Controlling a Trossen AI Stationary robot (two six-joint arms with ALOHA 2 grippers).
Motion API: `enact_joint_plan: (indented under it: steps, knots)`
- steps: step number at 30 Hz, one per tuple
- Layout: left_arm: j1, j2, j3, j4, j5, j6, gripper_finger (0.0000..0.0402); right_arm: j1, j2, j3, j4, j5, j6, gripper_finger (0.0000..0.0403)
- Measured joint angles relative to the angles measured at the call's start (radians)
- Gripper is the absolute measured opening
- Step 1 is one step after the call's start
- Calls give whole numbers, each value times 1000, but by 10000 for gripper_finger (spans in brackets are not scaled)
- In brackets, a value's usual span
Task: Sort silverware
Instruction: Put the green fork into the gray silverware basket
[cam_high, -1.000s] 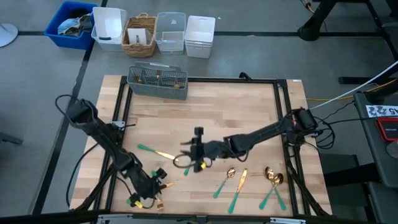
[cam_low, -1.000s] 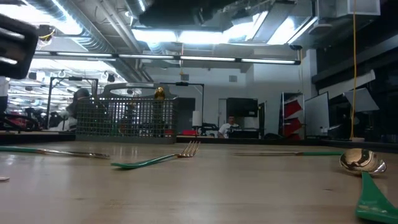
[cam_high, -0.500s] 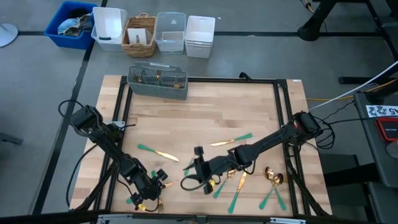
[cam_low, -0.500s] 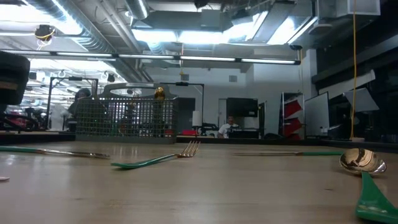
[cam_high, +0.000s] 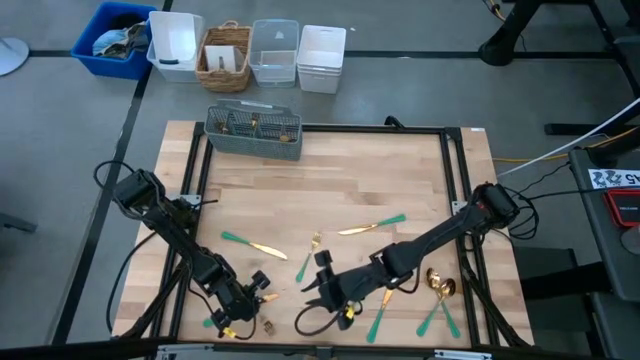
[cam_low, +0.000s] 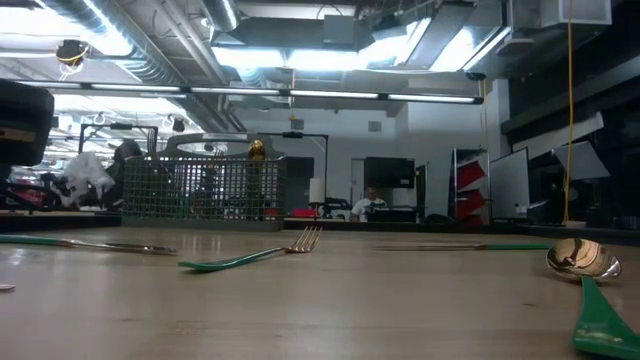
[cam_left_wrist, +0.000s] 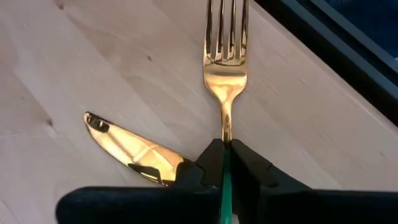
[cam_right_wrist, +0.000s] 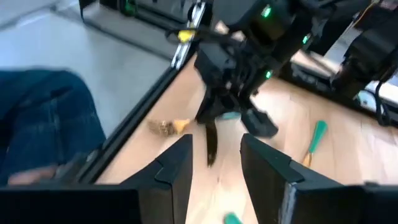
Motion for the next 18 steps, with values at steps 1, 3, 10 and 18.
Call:
enact_joint_plan:
  steps: [1, 3, 10, 18]
  knots:
    - [0, 0, 0, 2, -9, -7, 13, 0, 0, 26, -55, 0, 0, 136]
    - [0, 0, 0, 5, -26, -20, 13, 0, 0, 80, -170, 0, 4, 136]
    - [0, 0, 0, 26, -136, -95, 7, -2, 0, 247, -550, 70, 52, 136]
    - [3, 0, 0, 121, -297, -139, 7, -2, 0, 358, -835, 203, 57, 136]
